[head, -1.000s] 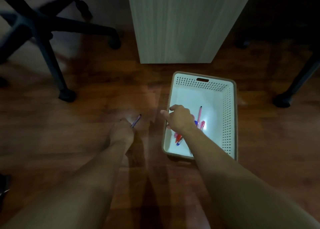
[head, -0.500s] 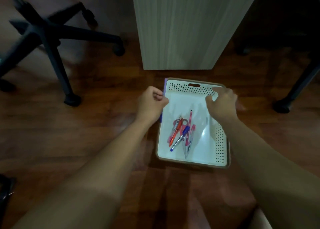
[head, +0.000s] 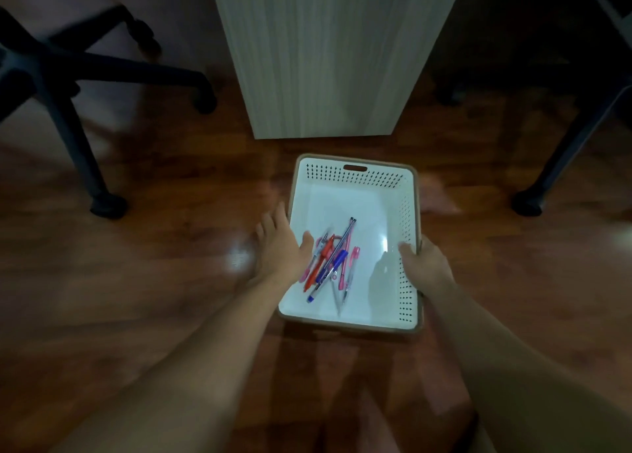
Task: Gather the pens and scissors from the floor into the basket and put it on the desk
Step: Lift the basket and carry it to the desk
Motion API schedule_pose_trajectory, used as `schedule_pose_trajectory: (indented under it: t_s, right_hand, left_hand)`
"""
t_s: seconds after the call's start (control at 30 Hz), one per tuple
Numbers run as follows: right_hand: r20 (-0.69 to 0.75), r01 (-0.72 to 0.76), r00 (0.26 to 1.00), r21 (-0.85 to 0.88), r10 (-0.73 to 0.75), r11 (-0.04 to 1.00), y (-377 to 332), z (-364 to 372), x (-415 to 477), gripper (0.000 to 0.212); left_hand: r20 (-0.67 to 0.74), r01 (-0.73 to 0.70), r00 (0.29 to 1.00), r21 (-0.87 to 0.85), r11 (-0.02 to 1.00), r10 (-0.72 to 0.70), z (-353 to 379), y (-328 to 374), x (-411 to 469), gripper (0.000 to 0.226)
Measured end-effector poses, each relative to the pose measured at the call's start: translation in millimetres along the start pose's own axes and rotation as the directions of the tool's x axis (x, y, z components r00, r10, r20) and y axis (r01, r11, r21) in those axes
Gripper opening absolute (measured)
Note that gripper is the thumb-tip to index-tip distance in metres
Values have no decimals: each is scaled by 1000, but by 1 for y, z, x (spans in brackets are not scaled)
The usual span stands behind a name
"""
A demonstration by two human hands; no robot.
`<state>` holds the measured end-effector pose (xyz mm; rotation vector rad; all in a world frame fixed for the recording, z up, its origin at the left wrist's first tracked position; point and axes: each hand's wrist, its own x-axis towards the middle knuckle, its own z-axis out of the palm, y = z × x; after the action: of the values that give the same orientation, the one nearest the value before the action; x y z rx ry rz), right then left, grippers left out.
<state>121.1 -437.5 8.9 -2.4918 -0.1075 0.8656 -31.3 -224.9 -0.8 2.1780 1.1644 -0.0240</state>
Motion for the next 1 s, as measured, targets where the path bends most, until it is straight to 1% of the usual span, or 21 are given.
schedule_pose_trajectory:
  t_s: [0.03, 0.07, 0.1, 0.13, 0.2, 0.3, 0.37, 0.5, 0.67, 0.73, 0.8, 0.87, 1.0]
  right_hand:
    - [8, -12, 1000, 56, 12, 998, -4, 0, -3, 49]
    - [20, -29, 999, 103, 27, 994, -7, 0, -6, 48]
    - [29, -51, 998, 146, 47, 988, -6, 2, -7, 47]
    - [40, -72, 997, 186, 66, 980, -7, 2, -9, 45]
    - [51, -104, 994, 257, 94, 961, -5, 3, -5, 39]
    - [69, -139, 990, 316, 124, 939, 0, 7, 0, 28]
    - [84, -174, 984, 351, 154, 920, 1, 7, 1, 26]
    - [160, -234, 969, 364, 187, 902, 1, 4, 3, 44]
    - [241, -292, 945, 315, 222, 903, -8, -8, 4, 49]
    - [249, -295, 944, 329, 219, 897, -21, -25, -9, 50]
    - [233, -274, 952, 350, 200, 895, -37, -45, -25, 50]
    - [230, -264, 955, 355, 190, 897, -63, -76, -54, 48]
    - [234, -280, 951, 364, 203, 888, -130, -159, -135, 44]
  left_hand:
    - [71, 28, 997, -94, 995, -21, 0, -6, -2, 68]
    - [112, 50, 993, -189, 981, -29, 1, -11, -4, 63]
    - [131, 75, 991, -259, 963, -42, 1, -13, -7, 57]
    - [122, 93, 991, -294, 951, -59, 1, -14, -7, 52]
    - [110, 132, 989, -308, 942, -102, 2, -12, -5, 47]
    - [92, 148, 988, -263, 953, -128, 5, -11, -4, 46]
    - [78, 154, 987, -244, 957, -139, 5, -9, -4, 46]
    - [94, 160, 985, -230, 960, -142, 2, -5, -1, 46]
    - [192, 197, 970, -268, 943, -148, -6, -1, 3, 46]
    - [231, 237, 958, -297, 925, -171, -26, 12, -2, 46]
    - [225, 241, 959, -320, 916, -174, -50, 27, -9, 44]
    - [207, 246, 960, -322, 914, -186, -90, 51, -24, 40]
    - [177, 238, 966, -326, 915, -188, -202, 117, -70, 37]
